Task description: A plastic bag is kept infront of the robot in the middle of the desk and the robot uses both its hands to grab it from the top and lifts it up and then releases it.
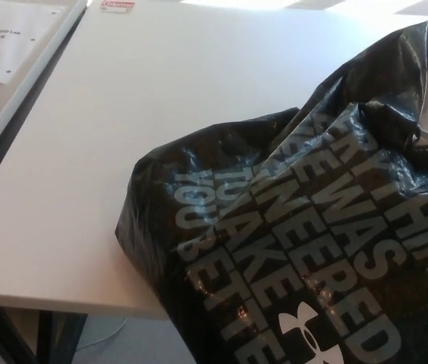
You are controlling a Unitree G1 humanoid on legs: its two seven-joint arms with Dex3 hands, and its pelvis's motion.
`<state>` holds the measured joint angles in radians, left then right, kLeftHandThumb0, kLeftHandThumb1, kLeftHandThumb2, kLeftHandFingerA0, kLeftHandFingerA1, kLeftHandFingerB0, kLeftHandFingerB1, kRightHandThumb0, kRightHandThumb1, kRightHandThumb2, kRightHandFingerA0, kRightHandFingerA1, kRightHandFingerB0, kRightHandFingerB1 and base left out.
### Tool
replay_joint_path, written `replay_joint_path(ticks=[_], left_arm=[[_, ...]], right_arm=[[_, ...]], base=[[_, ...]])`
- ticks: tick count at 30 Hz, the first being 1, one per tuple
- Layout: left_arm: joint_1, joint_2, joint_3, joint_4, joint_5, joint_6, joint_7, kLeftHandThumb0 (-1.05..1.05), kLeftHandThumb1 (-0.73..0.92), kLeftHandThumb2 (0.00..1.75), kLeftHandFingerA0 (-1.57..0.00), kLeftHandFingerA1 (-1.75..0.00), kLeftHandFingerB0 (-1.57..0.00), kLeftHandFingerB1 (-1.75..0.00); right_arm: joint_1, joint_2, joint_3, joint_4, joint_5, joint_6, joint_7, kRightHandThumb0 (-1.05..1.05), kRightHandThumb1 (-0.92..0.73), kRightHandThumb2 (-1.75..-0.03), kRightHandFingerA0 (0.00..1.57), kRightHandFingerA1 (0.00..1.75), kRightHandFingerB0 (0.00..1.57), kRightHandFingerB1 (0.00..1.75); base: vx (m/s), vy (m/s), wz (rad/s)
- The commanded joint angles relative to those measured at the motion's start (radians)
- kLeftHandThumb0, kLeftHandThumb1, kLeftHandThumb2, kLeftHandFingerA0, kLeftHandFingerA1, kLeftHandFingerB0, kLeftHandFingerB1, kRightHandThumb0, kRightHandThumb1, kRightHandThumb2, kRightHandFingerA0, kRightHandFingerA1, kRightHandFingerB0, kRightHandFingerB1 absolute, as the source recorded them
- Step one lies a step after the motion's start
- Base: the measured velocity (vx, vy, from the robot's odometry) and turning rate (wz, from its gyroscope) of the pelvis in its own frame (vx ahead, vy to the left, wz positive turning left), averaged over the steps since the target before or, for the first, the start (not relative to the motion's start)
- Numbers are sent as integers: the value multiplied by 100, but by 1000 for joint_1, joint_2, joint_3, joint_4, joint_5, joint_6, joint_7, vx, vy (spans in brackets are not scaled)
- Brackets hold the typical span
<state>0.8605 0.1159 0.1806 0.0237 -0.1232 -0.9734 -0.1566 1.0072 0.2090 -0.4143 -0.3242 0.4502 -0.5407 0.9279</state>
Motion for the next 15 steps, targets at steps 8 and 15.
replay_joint_path(ticks=[8,15], left_arm=[[-5,-9,0,239,-107,-238,-36,-85,72,103,-3,-44,-8,-33],[-41,6,-15,273,-138,-238,-53,-71,87,66,-9,-31,-11,-26]], right_arm=[[-68,-22,182,117,-360,-217,-163,-83,-68,-111,0,28,0,18],[-143,-88,152,197,-378,-241,-216,-80,-67,-109,0,27,0,19]], base=[[0,0,0],[0,0,0]])
